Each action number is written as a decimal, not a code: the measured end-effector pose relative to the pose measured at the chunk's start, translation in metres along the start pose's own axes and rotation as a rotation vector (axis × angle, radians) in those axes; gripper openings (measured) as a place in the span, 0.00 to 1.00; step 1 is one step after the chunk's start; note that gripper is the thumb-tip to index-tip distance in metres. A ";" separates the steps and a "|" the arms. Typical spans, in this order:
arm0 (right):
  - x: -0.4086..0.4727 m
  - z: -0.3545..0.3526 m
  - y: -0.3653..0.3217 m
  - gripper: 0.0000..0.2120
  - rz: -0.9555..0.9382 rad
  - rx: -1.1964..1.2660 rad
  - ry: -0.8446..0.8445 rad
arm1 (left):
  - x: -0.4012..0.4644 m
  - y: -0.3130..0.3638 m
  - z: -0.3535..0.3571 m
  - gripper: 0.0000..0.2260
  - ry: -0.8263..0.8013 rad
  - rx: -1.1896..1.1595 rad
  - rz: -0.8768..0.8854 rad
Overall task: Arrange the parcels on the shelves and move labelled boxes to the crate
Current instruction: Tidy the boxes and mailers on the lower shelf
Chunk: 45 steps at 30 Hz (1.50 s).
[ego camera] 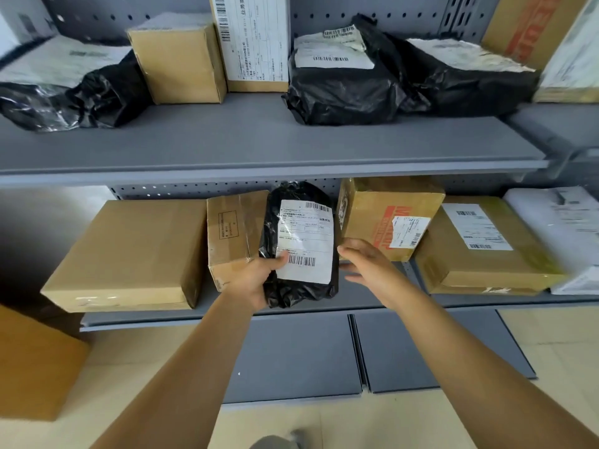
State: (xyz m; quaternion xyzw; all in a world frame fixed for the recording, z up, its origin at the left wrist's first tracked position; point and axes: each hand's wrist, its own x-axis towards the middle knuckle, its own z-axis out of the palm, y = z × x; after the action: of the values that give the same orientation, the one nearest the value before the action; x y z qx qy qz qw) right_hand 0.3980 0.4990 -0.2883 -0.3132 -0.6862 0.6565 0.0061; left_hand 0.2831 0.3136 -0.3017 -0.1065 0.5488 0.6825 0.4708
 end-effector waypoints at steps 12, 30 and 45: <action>0.004 0.021 0.004 0.17 -0.115 0.071 0.024 | -0.003 -0.007 0.018 0.15 -0.005 0.178 0.167; 0.076 0.053 0.029 0.25 0.017 -0.511 0.263 | -0.014 0.017 -0.118 0.32 0.362 0.780 -0.100; 0.066 0.120 -0.009 0.32 0.063 -0.231 -0.049 | 0.018 0.029 -0.102 0.28 0.404 0.272 0.026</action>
State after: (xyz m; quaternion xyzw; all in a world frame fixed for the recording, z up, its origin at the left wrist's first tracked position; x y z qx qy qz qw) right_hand 0.2908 0.4204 -0.3237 -0.3168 -0.7469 0.5807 -0.0674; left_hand 0.2135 0.2377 -0.3331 -0.1695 0.7201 0.5731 0.3527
